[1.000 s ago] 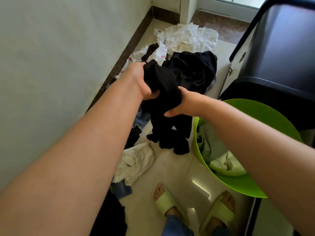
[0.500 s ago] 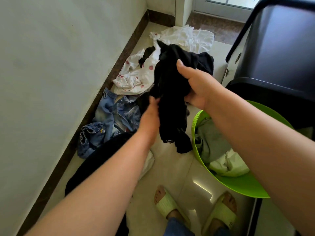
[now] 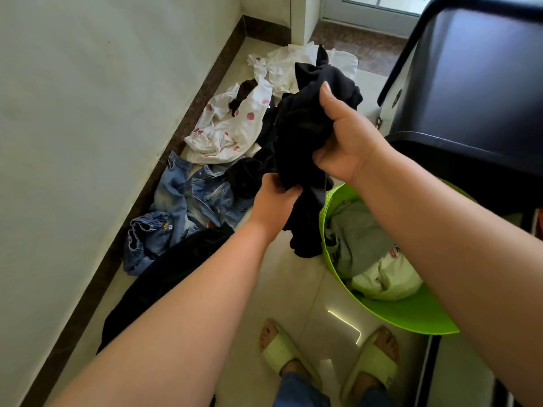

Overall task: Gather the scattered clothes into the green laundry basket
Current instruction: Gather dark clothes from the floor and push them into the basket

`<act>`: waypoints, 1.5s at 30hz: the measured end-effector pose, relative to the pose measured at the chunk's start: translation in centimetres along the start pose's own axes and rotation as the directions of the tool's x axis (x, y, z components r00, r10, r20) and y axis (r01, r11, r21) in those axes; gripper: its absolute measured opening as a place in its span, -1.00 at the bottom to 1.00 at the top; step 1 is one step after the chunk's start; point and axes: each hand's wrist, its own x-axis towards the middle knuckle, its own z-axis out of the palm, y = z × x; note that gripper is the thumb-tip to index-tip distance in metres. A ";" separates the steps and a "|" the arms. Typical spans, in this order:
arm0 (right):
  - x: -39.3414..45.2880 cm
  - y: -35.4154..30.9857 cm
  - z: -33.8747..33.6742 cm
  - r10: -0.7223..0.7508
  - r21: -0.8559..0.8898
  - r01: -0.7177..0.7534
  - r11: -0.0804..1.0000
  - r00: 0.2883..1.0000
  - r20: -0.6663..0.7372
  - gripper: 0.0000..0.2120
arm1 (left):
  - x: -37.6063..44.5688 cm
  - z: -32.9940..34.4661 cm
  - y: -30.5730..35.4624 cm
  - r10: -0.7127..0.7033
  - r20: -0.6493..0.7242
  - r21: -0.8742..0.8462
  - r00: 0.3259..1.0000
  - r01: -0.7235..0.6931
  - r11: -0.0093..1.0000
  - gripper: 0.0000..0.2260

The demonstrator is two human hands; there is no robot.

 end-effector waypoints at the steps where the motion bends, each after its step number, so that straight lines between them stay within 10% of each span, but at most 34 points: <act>1: 0.0 0.0 -0.4 -0.034 -0.044 0.032 0.998 0.999 -0.032 -0.63 | 0.0 0.0 0.0 -0.003 -0.007 -0.050 1.000 0.002 0.999 -0.72; 5: 0.5 -0.8 -2.6 -0.214 -0.448 0.126 0.885 0.965 -0.153 -0.42 | -0.3 -1.8 1.4 0.088 0.011 -0.122 0.996 -0.086 0.989 -0.87; 9: 0.8 -1.4 -5.3 -0.247 -0.921 -0.029 0.389 0.960 -0.134 -0.01 | -0.9 -5.7 4.5 0.072 0.201 0.041 0.977 -0.082 0.996 -0.84; 13: 0.6 -0.7 -6.0 -0.211 -0.997 0.053 -0.054 0.975 0.063 -0.08 | -1.8 -7.4 7.8 0.014 0.419 0.156 0.908 -0.087 0.984 -0.87; 16: 0.5 1.1 -5.0 -0.016 -0.951 0.247 -0.185 0.967 0.255 -0.13 | -2.5 -7.4 9.9 -0.026 0.551 0.146 0.834 -0.066 0.987 -0.86; 20: 1.1 2.9 -4.3 0.041 -0.894 0.190 -0.406 0.981 0.190 -0.78 | -3.0 -7.9 11.4 -0.101 0.640 0.198 0.762 -0.037 0.979 -0.80; 22: 1.2 3.2 -4.6 -0.025 -0.931 0.104 -0.349 0.992 0.120 -0.84 | -2.5 -8.9 10.9 -0.132 0.576 0.313 0.806 -0.069 0.947 -0.72; 23: 1.3 3.2 -5.1 -0.049 -0.987 0.048 -0.154 0.997 0.056 -0.83 | -2.1 -9.5 10.4 -0.147 0.520 0.451 0.842 -0.124 0.884 -0.73; 25: 0.7 3.1 -5.6 -0.045 -0.958 -0.020 0.287 0.998 -0.034 -0.84 | -1.0 -10.5 8.5 -0.167 0.387 0.772 0.907 -0.220 0.596 -0.85; 27: 0.2 3.3 -5.8 0.004 -0.914 -0.016 0.405 1.000 -0.016 -0.83 | 0.1 -10.9 6.0 -0.087 0.180 0.933 0.980 -0.141 0.332 -0.85; 29: -0.2 3.9 -5.3 0.041 -0.933 0.054 0.357 0.997 0.073 -0.83 | 0.3 -10.8 3.7 0.050 -0.101 0.951 0.994 0.082 0.297 -0.79; 32: -0.3 4.1 -4.8 0.134 -0.956 0.078 0.283 0.984 0.120 -0.80 | 0.5 -10.8 1.7 -0.010 -0.444 0.662 0.896 0.336 0.670 -0.69; 34: -0.6 3.8 -4.6 0.190 -0.984 0.121 0.133 0.971 0.145 -0.80 | 0.9 -10.4 0.8 -0.213 -0.506 0.180 0.836 0.344 0.922 -0.67; 36: -0.9 3.6 -4.3 0.222 -0.982 0.181 -0.057 0.961 0.165 -0.71 | 0.5 -9.8 0.7 -0.341 -0.490 -0.200 0.803 0.277 0.940 -0.68; 41: -0.5 3.0 -3.3 0.116 -0.918 0.197 -0.344 0.979 0.166 -0.52 | 0.3 -10.3 1.8 -0.017 -0.170 0.213 0.985 0.053 0.976 -0.61; 45: 0.4 2.4 -2.9 0.045 -0.889 0.330 -0.317 0.942 0.334 -0.72 | -0.9 -8.8 5.3 -0.076 0.161 -0.184 0.984 0.106 0.977 -0.67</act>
